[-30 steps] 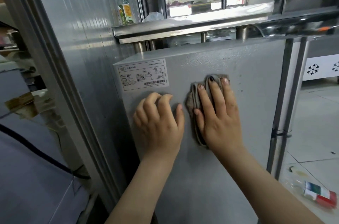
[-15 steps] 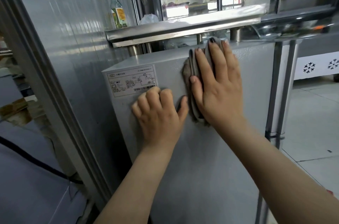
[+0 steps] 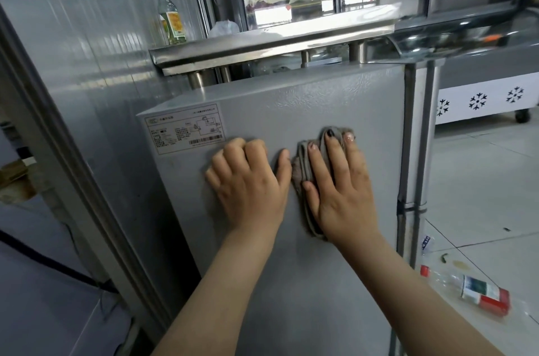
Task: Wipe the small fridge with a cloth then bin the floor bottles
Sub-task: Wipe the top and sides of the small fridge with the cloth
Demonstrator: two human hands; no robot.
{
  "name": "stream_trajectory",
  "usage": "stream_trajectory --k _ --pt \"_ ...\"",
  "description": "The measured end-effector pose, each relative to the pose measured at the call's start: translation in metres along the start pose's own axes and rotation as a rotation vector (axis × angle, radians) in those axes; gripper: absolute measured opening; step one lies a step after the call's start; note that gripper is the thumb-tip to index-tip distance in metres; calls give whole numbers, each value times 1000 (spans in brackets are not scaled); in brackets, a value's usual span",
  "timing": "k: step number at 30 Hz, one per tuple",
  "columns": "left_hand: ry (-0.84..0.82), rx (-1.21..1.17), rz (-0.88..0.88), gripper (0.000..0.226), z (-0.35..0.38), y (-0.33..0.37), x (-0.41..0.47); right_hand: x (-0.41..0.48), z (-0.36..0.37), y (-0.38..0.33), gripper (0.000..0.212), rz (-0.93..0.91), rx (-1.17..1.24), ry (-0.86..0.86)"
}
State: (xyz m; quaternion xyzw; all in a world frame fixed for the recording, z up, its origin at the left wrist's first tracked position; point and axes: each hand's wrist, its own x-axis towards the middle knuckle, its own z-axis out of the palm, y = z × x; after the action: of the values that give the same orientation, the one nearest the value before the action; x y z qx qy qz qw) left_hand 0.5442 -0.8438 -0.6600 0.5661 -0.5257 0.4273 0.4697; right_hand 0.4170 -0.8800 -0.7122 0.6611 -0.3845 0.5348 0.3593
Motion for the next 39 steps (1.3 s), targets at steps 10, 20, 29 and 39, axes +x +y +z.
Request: stream_trajectory --k 10,20,29,39 --pt "2 -8 8 27 0 6 1 74 -9 24 47 177 33 109" --pt "-3 -61 20 27 6 24 -7 -17 -6 30 45 69 -17 -27" --pt "-31 -60 0 32 6 26 -6 34 -13 46 47 177 24 39" --pt "4 -55 53 30 11 24 -12 26 -10 45 46 254 77 74"
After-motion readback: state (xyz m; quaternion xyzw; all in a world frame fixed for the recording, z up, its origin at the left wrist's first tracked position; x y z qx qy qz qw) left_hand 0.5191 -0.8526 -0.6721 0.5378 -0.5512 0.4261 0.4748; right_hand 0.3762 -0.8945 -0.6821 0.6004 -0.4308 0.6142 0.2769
